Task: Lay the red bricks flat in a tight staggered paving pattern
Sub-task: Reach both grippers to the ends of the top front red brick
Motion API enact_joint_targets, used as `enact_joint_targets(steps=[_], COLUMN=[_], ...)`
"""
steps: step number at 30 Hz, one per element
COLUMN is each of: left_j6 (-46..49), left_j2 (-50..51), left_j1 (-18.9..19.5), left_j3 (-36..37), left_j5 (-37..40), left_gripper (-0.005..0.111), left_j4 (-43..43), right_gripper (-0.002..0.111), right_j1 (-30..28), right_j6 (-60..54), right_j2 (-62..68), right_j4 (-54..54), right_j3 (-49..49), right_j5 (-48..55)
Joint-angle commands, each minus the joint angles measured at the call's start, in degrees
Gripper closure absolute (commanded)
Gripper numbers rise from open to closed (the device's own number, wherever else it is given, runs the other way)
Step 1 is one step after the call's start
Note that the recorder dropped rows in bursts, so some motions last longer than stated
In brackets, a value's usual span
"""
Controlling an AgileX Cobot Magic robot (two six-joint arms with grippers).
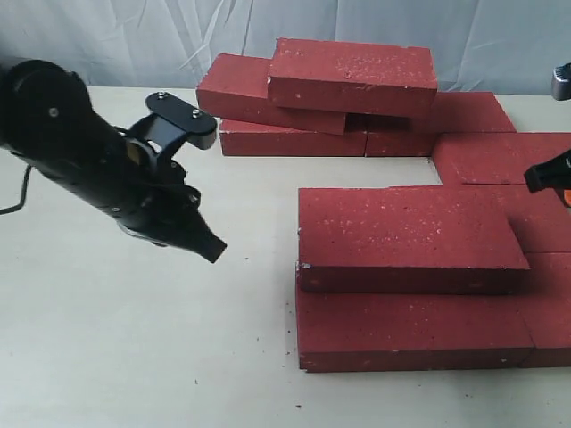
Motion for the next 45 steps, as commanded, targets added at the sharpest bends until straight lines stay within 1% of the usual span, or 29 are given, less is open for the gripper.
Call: enact_joint_targets(steps=[1, 4, 6, 9, 11, 17, 25, 33, 43, 45], left_j6=[0.1, 0.1, 0.1, 0.1, 0.1, 0.6, 7.8, 7.8, 10.6, 12.0], left_j2=[5.7, 9.6, 11.5, 13.7, 14.7, 16.0, 16.0, 16.0, 16.0, 16.0], left_j1=[-1.8, -2.7, -3.8, -5.3, -5.3, -5.3, -5.3, -5.3, -5.3, -5.3], left_j3=[-4.7, -8.4, -10.0, -11.8, -12.6, -12.7, -12.7, -12.7, -12.7, -12.7], left_j5=[-2.6, -2.5, -2.4, -2.4, -2.0, -1.9, -1.9, -2.1, -2.1, -1.9], left_gripper=[0.107, 0.107, 0.107, 0.107, 0.107, 0.107, 0.107, 0.107, 0.107, 0.107], left_j4=[-1.4, -2.1, -2.1, -2.6, -3.9, -5.6, -14.1, -14.8, -20.3, -21.7], right_gripper=[0.109, 0.109, 0.109, 0.109, 0.109, 0.109, 0.109, 0.109, 0.109, 0.109], right_j1=[0.0, 0.1, 1.2, 2.6, 2.9, 2.9, 2.9, 2.9, 2.9, 2.9], right_j6=[-0.8, -1.9, -2.7, -4.9, -4.9, -5.1, -7.9, -10.8, -11.5, -12.4], right_j2=[0.5, 2.2, 4.2, 5.9, 6.6, 7.8, 9.3, 9.3, 9.3, 9.3], right_j4=[0.9, 1.7, 2.3, 3.7, 3.7, 3.7, 6.9, 11.1, 11.5, 13.7], right_j3=[-0.6, -0.6, -0.6, -0.6, -0.6, -0.6, -0.6, -0.6, -0.6, -0.6], right_j5=[0.3, 0.3, 0.0, 0.2, 0.5, 1.6, 2.1, 2.5, 2.6, 3.1])
